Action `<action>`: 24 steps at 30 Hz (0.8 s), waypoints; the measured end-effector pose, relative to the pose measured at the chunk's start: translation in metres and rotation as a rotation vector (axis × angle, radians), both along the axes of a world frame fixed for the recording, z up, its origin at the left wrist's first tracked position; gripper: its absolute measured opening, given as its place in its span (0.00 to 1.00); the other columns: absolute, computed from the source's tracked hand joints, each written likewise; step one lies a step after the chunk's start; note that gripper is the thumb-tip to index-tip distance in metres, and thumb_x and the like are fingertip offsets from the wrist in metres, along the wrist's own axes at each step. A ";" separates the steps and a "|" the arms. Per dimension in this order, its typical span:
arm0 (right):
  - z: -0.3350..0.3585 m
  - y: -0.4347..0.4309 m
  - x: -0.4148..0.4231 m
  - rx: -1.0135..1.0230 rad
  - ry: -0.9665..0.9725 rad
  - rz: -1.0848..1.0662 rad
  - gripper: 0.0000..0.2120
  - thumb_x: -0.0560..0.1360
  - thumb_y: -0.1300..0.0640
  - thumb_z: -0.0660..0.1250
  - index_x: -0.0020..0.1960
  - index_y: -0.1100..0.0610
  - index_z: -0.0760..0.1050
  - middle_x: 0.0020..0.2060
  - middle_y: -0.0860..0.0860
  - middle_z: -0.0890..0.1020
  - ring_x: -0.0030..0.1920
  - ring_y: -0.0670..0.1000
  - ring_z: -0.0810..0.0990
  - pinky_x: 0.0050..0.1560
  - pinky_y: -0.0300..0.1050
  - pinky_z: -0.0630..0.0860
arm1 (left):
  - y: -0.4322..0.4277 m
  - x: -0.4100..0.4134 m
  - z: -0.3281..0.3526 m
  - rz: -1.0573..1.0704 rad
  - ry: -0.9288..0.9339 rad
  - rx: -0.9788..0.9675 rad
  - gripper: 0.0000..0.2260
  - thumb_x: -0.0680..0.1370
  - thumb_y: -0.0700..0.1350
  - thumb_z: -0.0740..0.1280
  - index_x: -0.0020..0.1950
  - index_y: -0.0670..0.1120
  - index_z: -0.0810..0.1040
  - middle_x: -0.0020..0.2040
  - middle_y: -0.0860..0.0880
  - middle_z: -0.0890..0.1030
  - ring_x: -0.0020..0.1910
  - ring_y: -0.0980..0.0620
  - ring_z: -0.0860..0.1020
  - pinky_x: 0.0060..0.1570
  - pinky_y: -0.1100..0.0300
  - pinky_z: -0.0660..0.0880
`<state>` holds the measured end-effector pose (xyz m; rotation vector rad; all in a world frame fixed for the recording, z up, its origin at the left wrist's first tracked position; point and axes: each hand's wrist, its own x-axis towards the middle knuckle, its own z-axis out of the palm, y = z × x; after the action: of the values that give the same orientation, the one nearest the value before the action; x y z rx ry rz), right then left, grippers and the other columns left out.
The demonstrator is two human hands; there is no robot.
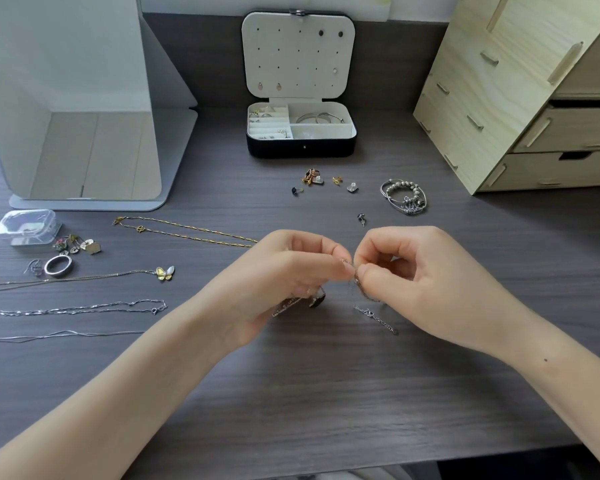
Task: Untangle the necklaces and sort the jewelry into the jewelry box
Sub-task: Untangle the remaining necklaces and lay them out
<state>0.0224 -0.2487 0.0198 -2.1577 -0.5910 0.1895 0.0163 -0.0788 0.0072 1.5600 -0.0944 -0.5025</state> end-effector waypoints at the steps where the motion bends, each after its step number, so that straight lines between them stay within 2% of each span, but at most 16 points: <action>1: -0.001 0.000 0.000 -0.012 -0.035 0.005 0.06 0.67 0.55 0.62 0.33 0.55 0.74 0.27 0.55 0.76 0.28 0.52 0.70 0.31 0.45 0.68 | 0.000 0.000 0.000 0.000 0.011 -0.021 0.02 0.66 0.42 0.69 0.34 0.48 0.78 0.30 0.50 0.63 0.26 0.56 0.58 0.31 0.60 0.55; 3: -0.002 0.000 0.000 -0.016 -0.102 -0.005 0.06 0.68 0.56 0.63 0.34 0.55 0.75 0.28 0.53 0.76 0.30 0.52 0.72 0.32 0.45 0.70 | -0.001 0.000 0.000 0.009 0.015 -0.035 0.02 0.66 0.42 0.69 0.34 0.48 0.78 0.29 0.51 0.62 0.25 0.56 0.58 0.31 0.60 0.54; 7: 0.000 -0.001 0.002 0.049 -0.140 -0.070 0.06 0.68 0.58 0.64 0.33 0.55 0.78 0.29 0.50 0.78 0.30 0.48 0.74 0.32 0.38 0.71 | -0.001 0.001 -0.001 0.038 -0.026 0.042 0.02 0.65 0.44 0.69 0.33 0.49 0.78 0.29 0.51 0.66 0.26 0.56 0.61 0.28 0.66 0.58; 9: 0.003 0.000 0.003 0.098 -0.090 -0.090 0.07 0.70 0.60 0.67 0.33 0.55 0.78 0.29 0.49 0.79 0.29 0.48 0.74 0.31 0.35 0.69 | -0.002 -0.001 -0.001 0.028 -0.055 0.104 0.01 0.64 0.45 0.69 0.32 0.50 0.79 0.31 0.50 0.71 0.31 0.53 0.66 0.34 0.62 0.61; 11: 0.005 0.000 0.005 0.177 0.008 -0.110 0.08 0.71 0.64 0.68 0.33 0.57 0.78 0.28 0.47 0.78 0.28 0.43 0.72 0.32 0.32 0.68 | -0.003 -0.003 -0.002 0.009 -0.072 0.141 0.01 0.63 0.45 0.70 0.33 0.50 0.79 0.31 0.49 0.74 0.35 0.51 0.68 0.38 0.56 0.62; 13: 0.006 0.001 0.008 0.261 0.128 -0.121 0.06 0.68 0.61 0.67 0.32 0.57 0.77 0.28 0.47 0.79 0.29 0.42 0.71 0.33 0.33 0.68 | -0.004 -0.003 -0.002 -0.018 -0.069 0.144 0.02 0.63 0.44 0.71 0.34 0.49 0.80 0.31 0.48 0.74 0.36 0.50 0.69 0.41 0.54 0.61; 15: 0.006 0.000 0.009 0.286 0.222 -0.130 0.05 0.66 0.56 0.65 0.33 0.55 0.77 0.30 0.49 0.81 0.30 0.44 0.71 0.33 0.36 0.70 | -0.003 -0.002 -0.002 -0.033 -0.052 0.113 0.02 0.63 0.43 0.71 0.34 0.48 0.80 0.31 0.49 0.74 0.35 0.51 0.69 0.40 0.56 0.63; 18: 0.002 -0.004 0.008 0.193 0.218 -0.113 0.08 0.73 0.53 0.69 0.37 0.55 0.79 0.33 0.47 0.82 0.30 0.40 0.72 0.35 0.35 0.70 | -0.001 -0.002 -0.001 -0.031 -0.039 0.068 0.02 0.63 0.44 0.70 0.34 0.48 0.79 0.30 0.51 0.73 0.30 0.56 0.69 0.34 0.66 0.64; 19: 0.001 -0.005 0.006 0.156 0.208 -0.087 0.11 0.75 0.50 0.66 0.39 0.55 0.80 0.33 0.45 0.82 0.30 0.38 0.73 0.36 0.32 0.69 | -0.001 -0.002 -0.001 -0.033 -0.043 0.066 0.02 0.64 0.44 0.70 0.34 0.48 0.79 0.30 0.52 0.74 0.30 0.57 0.69 0.33 0.67 0.64; 21: 0.000 -0.006 0.002 0.106 0.208 -0.029 0.15 0.71 0.43 0.61 0.40 0.51 0.81 0.32 0.41 0.81 0.31 0.37 0.74 0.37 0.29 0.68 | -0.001 -0.002 -0.001 -0.038 -0.051 0.073 0.02 0.65 0.46 0.70 0.35 0.49 0.79 0.33 0.51 0.75 0.33 0.56 0.69 0.36 0.65 0.64; 22: -0.001 -0.007 0.000 0.098 0.219 -0.010 0.15 0.69 0.42 0.61 0.40 0.49 0.82 0.32 0.40 0.81 0.32 0.38 0.75 0.38 0.30 0.69 | -0.001 -0.002 -0.002 -0.037 -0.053 0.077 0.03 0.65 0.46 0.70 0.36 0.48 0.80 0.34 0.50 0.75 0.35 0.55 0.68 0.37 0.63 0.63; 24: -0.004 -0.009 -0.003 0.100 0.240 0.013 0.14 0.69 0.41 0.63 0.40 0.47 0.83 0.36 0.43 0.84 0.40 0.44 0.80 0.44 0.38 0.75 | 0.000 -0.002 -0.002 -0.036 -0.053 0.076 0.04 0.65 0.47 0.70 0.36 0.48 0.80 0.36 0.49 0.76 0.35 0.54 0.68 0.37 0.63 0.62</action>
<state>0.0198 -0.2576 0.0156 -1.9983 -0.4661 0.4117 0.0145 -0.0790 0.0052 1.6492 -0.1460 -0.4979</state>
